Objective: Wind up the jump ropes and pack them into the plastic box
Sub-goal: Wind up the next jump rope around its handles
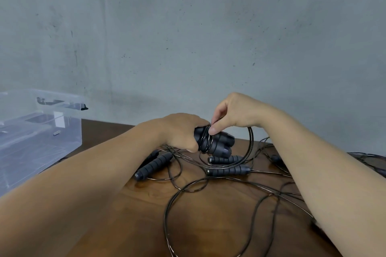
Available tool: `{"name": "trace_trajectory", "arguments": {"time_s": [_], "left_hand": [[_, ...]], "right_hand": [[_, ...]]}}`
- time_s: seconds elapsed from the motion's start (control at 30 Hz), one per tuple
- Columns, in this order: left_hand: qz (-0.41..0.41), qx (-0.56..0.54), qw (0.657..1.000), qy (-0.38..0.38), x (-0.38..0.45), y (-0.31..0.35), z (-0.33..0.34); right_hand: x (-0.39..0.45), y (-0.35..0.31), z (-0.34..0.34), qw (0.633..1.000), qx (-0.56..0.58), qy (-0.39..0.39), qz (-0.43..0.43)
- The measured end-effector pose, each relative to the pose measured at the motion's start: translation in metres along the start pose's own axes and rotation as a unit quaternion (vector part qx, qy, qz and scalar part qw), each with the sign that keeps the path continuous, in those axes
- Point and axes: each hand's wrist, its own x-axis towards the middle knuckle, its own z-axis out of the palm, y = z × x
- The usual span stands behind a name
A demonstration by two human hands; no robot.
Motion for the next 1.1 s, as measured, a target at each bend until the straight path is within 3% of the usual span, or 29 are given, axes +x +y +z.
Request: {"name": "trace_trajectory", "arguments": {"time_s": [0.1, 0.17, 0.27, 0.37, 0.47, 0.5, 0.63, 0.77, 0.9, 1.0, 1.1], "left_hand": [[-0.001, -0.101, 0.995, -0.014, -0.008, 0.000, 0.001], [-0.004, -0.189, 0.982, -0.006, -0.010, -0.001, 0.001], [-0.011, -0.250, 0.968, 0.009, -0.009, -0.007, 0.003], [-0.001, -0.269, 0.963, 0.013, -0.009, -0.011, 0.006], [0.010, -0.304, 0.952, 0.028, -0.005, -0.013, 0.008], [0.005, -0.328, 0.944, 0.038, -0.003, -0.012, 0.009], [-0.010, -0.446, 0.891, 0.084, 0.006, -0.010, 0.009], [-0.055, -0.455, 0.880, 0.122, 0.016, -0.009, 0.005], [-0.069, -0.352, 0.925, 0.122, 0.020, -0.006, 0.003], [-0.055, -0.195, 0.970, 0.137, 0.019, -0.008, 0.007], [-0.048, -0.052, 0.985, 0.156, 0.019, -0.014, 0.014]], "right_hand": [[0.002, 0.011, 0.003, 0.994, 0.109, -0.010, 0.013], [0.002, 0.022, 0.011, 0.971, 0.237, -0.005, 0.022], [0.001, 0.036, 0.027, 0.893, 0.448, -0.009, 0.045], [0.001, 0.050, 0.046, 0.844, 0.533, 0.015, 0.061], [0.004, 0.058, 0.061, 0.772, 0.629, 0.047, 0.080], [0.005, 0.059, 0.064, 0.767, 0.636, 0.045, 0.075], [0.003, 0.050, 0.077, 0.797, 0.599, 0.053, 0.058], [-0.003, 0.036, 0.087, 0.852, 0.509, 0.058, 0.104], [-0.007, 0.027, 0.087, 0.917, 0.370, 0.056, 0.138], [-0.013, 0.023, 0.077, 0.962, 0.232, 0.048, 0.136], [-0.016, 0.019, 0.066, 0.987, 0.103, 0.029, 0.121]]}}
